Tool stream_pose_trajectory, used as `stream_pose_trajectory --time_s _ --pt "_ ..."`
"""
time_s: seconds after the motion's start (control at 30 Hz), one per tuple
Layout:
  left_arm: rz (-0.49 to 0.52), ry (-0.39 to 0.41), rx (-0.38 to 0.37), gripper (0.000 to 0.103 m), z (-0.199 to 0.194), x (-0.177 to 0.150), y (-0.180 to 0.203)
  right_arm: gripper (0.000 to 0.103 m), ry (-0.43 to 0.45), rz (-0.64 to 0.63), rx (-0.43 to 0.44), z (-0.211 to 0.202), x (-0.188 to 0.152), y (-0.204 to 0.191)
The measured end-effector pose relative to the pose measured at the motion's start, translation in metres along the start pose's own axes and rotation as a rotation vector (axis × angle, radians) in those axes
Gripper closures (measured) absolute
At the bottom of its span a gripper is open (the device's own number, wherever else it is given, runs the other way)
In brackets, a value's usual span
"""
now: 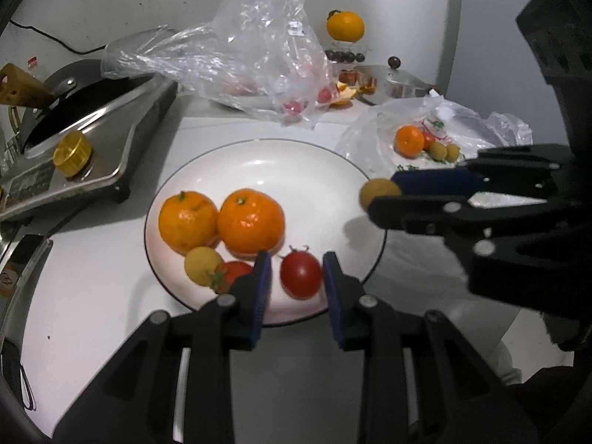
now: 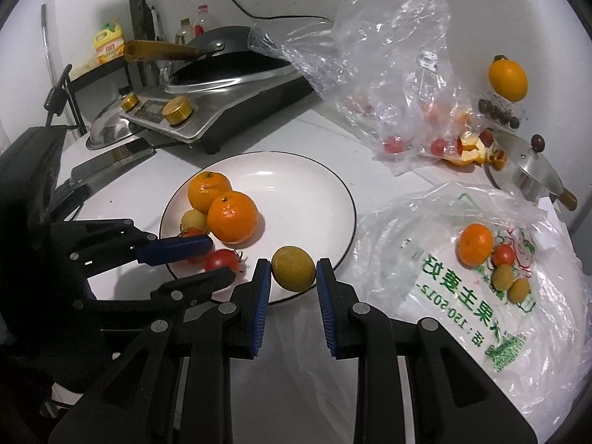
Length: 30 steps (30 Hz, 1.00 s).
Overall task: Organize fruits
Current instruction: 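Lower the tomato and yellow fruit onto the plate and open both grippers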
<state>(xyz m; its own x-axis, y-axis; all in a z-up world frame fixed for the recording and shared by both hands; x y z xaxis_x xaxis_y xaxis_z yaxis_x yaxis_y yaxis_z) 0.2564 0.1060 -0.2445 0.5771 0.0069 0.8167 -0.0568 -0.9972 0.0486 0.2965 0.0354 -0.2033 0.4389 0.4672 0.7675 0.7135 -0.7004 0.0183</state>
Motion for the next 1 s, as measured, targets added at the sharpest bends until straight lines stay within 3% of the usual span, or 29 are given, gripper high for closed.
stream_pose_trajectory --time_s 0.43,1.0 --pt "-0.040 0.065 0.010 0.071 -0.018 0.010 -0.021 0.076 -0.033 -0.006 0.020 0.023 0.002 -0.016" --pt "-0.056 0.047 0.026 0.071 -0.018 0.006 -0.029 0.076 -0.060 0.040 0.025 0.035 -0.001 -0.018"
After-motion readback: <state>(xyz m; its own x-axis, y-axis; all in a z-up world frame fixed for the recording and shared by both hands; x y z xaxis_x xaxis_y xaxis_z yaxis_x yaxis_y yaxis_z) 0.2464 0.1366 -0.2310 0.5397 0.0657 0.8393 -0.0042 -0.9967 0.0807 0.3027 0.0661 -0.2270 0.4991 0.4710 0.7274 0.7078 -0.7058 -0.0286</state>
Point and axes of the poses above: each gripper's, at about its wrist camera, not at the fingertips, and z roughly the way its jaws point, y to its right, x to its top, the point moved 6 cm from there along z, roughly the way its jaws point, and after that the axes turned 8 degrees about y, right-handed, at the moved point
